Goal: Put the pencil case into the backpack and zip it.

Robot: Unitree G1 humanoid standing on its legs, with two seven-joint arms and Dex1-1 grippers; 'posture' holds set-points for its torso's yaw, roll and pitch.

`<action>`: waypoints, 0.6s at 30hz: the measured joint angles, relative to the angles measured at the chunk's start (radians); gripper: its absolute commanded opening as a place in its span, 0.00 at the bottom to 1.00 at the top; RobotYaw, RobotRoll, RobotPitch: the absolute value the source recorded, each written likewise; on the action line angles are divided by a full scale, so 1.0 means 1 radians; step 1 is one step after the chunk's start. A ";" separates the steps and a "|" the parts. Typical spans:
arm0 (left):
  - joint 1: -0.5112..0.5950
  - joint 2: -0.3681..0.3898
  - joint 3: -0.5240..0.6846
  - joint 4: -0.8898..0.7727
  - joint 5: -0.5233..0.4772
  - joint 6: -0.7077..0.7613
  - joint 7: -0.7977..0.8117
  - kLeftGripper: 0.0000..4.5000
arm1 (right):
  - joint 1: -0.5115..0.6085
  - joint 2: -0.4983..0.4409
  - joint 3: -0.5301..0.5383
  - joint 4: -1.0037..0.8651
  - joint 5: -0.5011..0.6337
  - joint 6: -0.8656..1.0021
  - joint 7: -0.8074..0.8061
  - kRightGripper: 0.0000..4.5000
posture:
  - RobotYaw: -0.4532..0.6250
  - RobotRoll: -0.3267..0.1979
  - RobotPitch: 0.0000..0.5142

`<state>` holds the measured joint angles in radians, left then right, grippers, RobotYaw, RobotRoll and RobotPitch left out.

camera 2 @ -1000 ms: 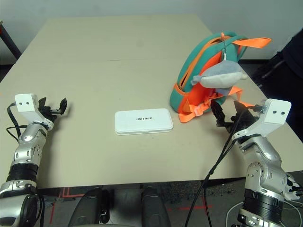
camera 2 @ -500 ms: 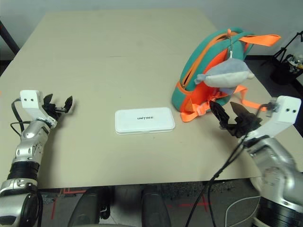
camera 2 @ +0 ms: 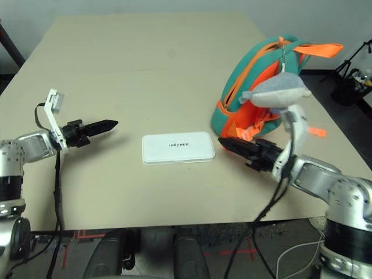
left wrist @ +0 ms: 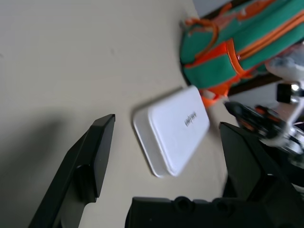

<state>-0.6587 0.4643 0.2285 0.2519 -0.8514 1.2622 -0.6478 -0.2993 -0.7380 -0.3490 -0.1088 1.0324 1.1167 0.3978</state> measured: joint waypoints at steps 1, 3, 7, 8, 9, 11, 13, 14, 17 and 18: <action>-0.007 -0.013 -0.015 0.022 0.000 0.021 -0.003 1.00 | -0.010 0.013 0.021 0.001 -0.024 -0.007 -0.003 0.05 | 0.46 0.62 0.21; -0.015 -0.027 -0.050 0.065 0.008 0.052 -0.010 1.00 | -0.016 0.034 0.064 -0.002 -0.069 -0.012 -0.018 0.00 | 0.46 0.62 0.22; -0.028 -0.034 -0.075 0.118 0.029 0.075 -0.025 1.00 | -0.016 0.056 0.096 -0.005 -0.158 -0.035 -0.057 0.00 | 0.46 0.62 0.23; -0.033 -0.037 -0.084 0.130 0.035 0.075 -0.029 1.00 | -0.016 0.067 0.096 -0.005 -0.181 -0.048 -0.071 0.00 | 0.46 0.62 0.23; -0.037 -0.040 -0.093 0.144 0.039 0.078 -0.034 1.00 | -0.017 0.079 0.096 -0.006 -0.206 -0.061 -0.083 0.00 | 0.45 0.62 0.23; -0.039 -0.045 -0.102 0.155 0.045 0.087 -0.042 1.00 | -0.016 0.097 0.096 -0.006 -0.238 -0.079 -0.096 0.00 | 0.45 0.62 0.24; -0.044 -0.046 -0.118 0.162 0.060 0.092 -0.051 1.00 | -0.016 0.112 0.096 -0.010 -0.260 -0.092 -0.104 0.00 | 0.45 0.62 0.24; -0.047 -0.046 -0.125 0.164 0.063 0.094 -0.057 1.00 | -0.016 0.121 0.095 -0.014 -0.267 -0.097 -0.108 0.00 | 0.44 0.62 0.24; -0.057 -0.056 -0.139 0.177 0.076 0.097 -0.074 1.00 | -0.013 0.140 0.096 -0.034 -0.291 -0.104 -0.111 0.00 | 0.44 0.62 0.25; -0.060 -0.060 -0.140 0.183 0.080 0.096 -0.078 1.00 | -0.011 0.143 0.097 -0.040 -0.301 -0.105 -0.112 0.00 | 0.44 0.62 0.25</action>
<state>-0.7187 0.4041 0.0889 0.4347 -0.7711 1.3580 -0.7253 -0.3108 -0.5951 -0.2522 -0.1486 0.7314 1.0113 0.2859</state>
